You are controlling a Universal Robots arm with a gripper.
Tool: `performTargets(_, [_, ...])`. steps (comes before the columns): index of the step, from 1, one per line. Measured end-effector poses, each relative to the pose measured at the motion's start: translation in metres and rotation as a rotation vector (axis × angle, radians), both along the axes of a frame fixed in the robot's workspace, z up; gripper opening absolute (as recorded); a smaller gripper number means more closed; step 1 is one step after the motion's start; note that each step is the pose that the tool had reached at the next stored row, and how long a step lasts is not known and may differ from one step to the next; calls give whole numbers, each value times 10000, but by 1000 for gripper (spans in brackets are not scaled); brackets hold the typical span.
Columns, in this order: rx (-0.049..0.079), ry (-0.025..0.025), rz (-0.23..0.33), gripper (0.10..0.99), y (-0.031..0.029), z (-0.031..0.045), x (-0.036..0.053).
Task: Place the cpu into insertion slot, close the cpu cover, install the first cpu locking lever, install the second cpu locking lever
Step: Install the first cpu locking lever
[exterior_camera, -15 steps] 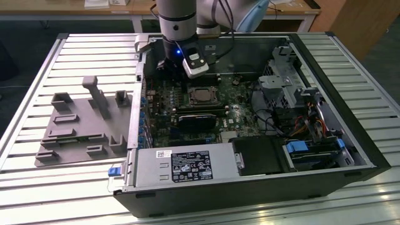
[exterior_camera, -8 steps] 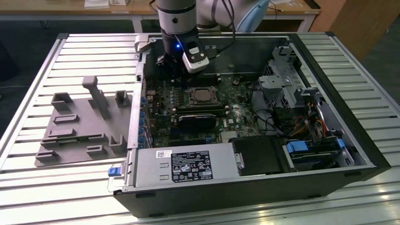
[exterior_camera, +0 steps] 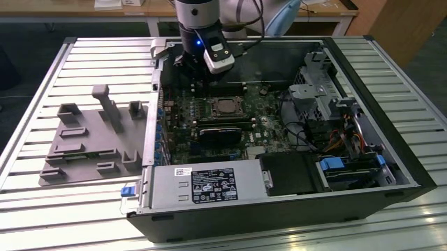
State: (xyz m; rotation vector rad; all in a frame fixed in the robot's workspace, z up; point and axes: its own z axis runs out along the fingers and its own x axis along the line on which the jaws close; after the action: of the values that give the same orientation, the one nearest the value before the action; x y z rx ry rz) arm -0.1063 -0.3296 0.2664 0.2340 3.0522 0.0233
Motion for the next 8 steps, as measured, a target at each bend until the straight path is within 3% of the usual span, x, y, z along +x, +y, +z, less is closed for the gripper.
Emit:
performTargets(4, [0, -79, 0, 102, 0, 70, -10])
performTargets(8, [137, -96, 0, 102, 0, 71, -60])
